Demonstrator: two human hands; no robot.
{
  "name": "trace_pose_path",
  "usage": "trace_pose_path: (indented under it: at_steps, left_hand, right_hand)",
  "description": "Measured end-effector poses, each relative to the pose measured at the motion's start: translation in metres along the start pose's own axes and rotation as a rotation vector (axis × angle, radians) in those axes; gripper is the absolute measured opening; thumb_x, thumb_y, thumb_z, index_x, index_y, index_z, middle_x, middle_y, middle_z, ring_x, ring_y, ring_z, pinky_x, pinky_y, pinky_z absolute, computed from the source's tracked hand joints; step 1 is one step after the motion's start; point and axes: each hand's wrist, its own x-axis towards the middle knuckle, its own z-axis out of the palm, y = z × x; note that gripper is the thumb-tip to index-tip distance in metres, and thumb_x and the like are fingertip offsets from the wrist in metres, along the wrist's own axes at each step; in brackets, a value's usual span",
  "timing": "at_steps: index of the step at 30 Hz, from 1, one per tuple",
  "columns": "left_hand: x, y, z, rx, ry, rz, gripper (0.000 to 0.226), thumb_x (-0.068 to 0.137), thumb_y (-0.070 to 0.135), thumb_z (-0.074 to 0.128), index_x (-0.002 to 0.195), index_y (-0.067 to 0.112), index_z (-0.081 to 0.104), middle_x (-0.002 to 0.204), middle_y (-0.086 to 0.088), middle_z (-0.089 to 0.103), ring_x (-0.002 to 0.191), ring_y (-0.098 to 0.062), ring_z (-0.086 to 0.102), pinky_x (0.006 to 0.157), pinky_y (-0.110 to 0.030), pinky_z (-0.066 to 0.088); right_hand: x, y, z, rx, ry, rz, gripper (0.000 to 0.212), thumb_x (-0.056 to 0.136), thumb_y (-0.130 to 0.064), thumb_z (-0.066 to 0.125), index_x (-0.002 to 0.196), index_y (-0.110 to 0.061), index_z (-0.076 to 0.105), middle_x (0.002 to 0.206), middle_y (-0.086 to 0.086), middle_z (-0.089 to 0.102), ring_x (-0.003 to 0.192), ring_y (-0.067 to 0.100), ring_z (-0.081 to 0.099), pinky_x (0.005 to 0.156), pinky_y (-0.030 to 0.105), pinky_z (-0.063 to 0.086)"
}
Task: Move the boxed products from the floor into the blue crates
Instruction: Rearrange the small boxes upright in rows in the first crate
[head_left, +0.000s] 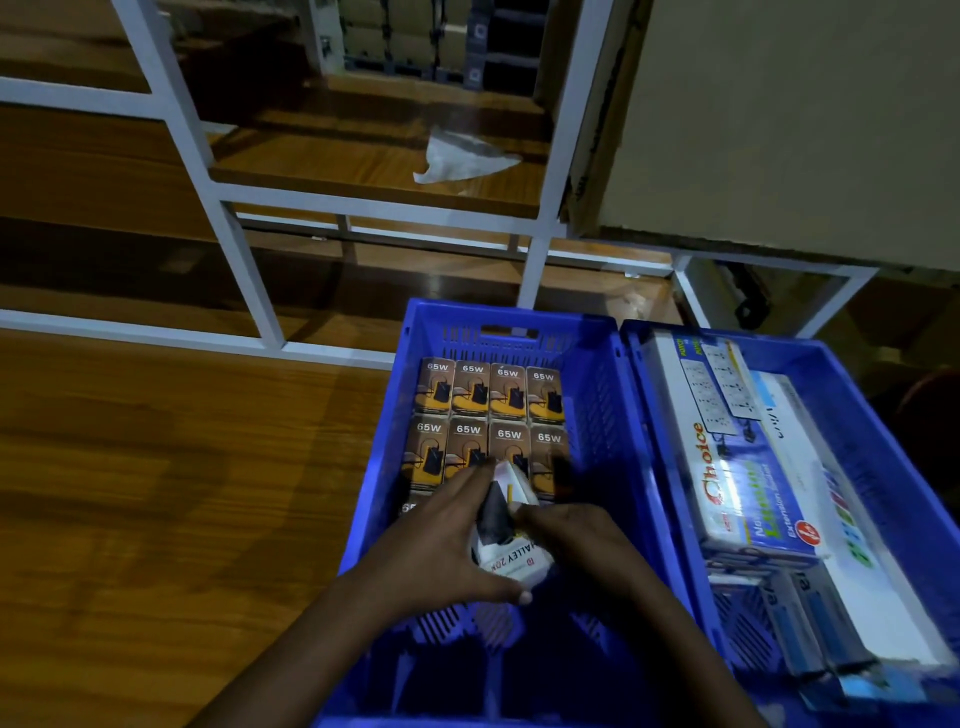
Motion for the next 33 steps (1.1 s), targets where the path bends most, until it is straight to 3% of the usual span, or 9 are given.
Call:
trace_pose_path:
  at_steps: [4,9,11,14,16,20,25,29,33]
  left_hand:
    - [0.007,-0.01,0.005,-0.107,0.151,-0.032,0.113,0.074,0.083,0.065,0.163,0.035,0.014,0.166,0.023,0.015,0.151,0.002,0.021,0.121,-0.029,0.032]
    - [0.014,-0.007,-0.006,-0.55,0.217,-0.171,0.079,0.077,0.084,0.058,0.128,0.025,0.067,0.118,0.025,0.07,0.111,-0.003,0.067,0.093,-0.024,0.053]
    - [0.014,-0.003,-0.013,-0.702,0.127,-0.255,0.069,0.086,0.076,0.054,0.109,0.015,0.074,0.095,0.013,0.077,0.092,-0.01,0.073,0.083,-0.025,0.054]
    - [0.014,-0.005,-0.017,-0.876,0.073,-0.322,0.053,0.088,0.062,0.066,0.108,0.014,0.078,0.107,-0.009,0.079,0.105,-0.027,0.074,0.098,-0.042,0.056]
    - [0.016,-0.007,-0.016,-0.894,0.133,-0.287,0.046,0.082,0.058,0.076,0.106,0.019,0.079,0.104,-0.009,0.079,0.102,-0.032,0.074,0.088,-0.046,0.055]
    - [0.017,-0.007,-0.014,-0.872,0.306,-0.158,0.053,0.072,0.044,0.089,0.115,0.017,0.074,0.106,0.0,0.08,0.102,-0.023,0.076,0.08,-0.037,0.063]
    - [0.008,-0.008,-0.005,-0.556,0.41,0.012,0.076,0.068,0.046,0.093,0.136,0.037,0.06,0.124,0.023,0.069,0.112,0.001,0.067,0.087,-0.032,0.062]
    - [0.007,-0.007,0.007,0.027,0.409,0.304,0.095,0.079,0.058,0.08,0.157,0.029,0.035,0.16,0.013,0.041,0.147,-0.005,0.038,0.114,-0.034,0.045]
    - [0.004,-0.001,0.008,0.161,0.351,0.466,0.093,0.089,0.051,0.074,0.162,0.02,0.025,0.168,0.007,0.026,0.156,-0.005,0.019,0.123,-0.026,0.031]
  right_hand:
    - [0.005,0.002,0.005,-0.071,0.228,-0.193,0.013,0.085,-0.029,0.082,0.09,-0.018,0.078,0.078,-0.005,0.078,0.073,0.01,0.073,0.061,0.022,0.056]
    - [-0.006,0.006,0.011,-0.372,0.195,-0.554,0.052,0.079,-0.034,0.086,0.12,-0.046,0.058,0.112,-0.022,0.068,0.104,-0.003,0.065,0.077,0.018,0.057]
    - [-0.006,0.007,0.011,-0.572,0.172,-0.672,0.062,0.079,-0.036,0.081,0.133,-0.042,0.05,0.124,-0.02,0.059,0.114,-0.002,0.056,0.088,0.02,0.054]
    - [-0.003,0.011,0.008,-0.821,0.197,-0.729,0.073,0.08,-0.045,0.072,0.146,-0.027,0.045,0.139,-0.011,0.053,0.127,0.005,0.048,0.104,0.026,0.047]
    - [0.002,0.015,0.007,-0.848,0.226,-0.659,0.083,0.081,-0.05,0.069,0.154,-0.024,0.038,0.152,-0.009,0.045,0.139,0.007,0.042,0.111,0.028,0.044]
    - [0.008,0.016,0.009,-0.621,0.405,-0.431,0.082,0.077,-0.034,0.084,0.147,-0.023,0.044,0.145,-0.011,0.051,0.133,0.004,0.049,0.103,0.007,0.04]
    - [0.012,0.011,-0.001,-0.12,0.34,-0.117,0.004,0.09,-0.019,0.074,0.089,-0.021,0.078,0.093,0.0,0.076,0.071,-0.006,0.065,0.063,0.007,0.047]
    - [0.009,0.003,0.003,0.44,0.111,0.089,0.032,0.097,-0.03,0.06,0.108,-0.006,0.076,0.104,0.018,0.078,0.096,0.027,0.074,0.084,0.037,0.056]
    - [0.011,0.006,0.001,0.566,0.067,0.101,0.053,0.094,-0.047,0.063,0.121,-0.002,0.073,0.115,0.023,0.073,0.107,0.036,0.068,0.1,0.05,0.051]
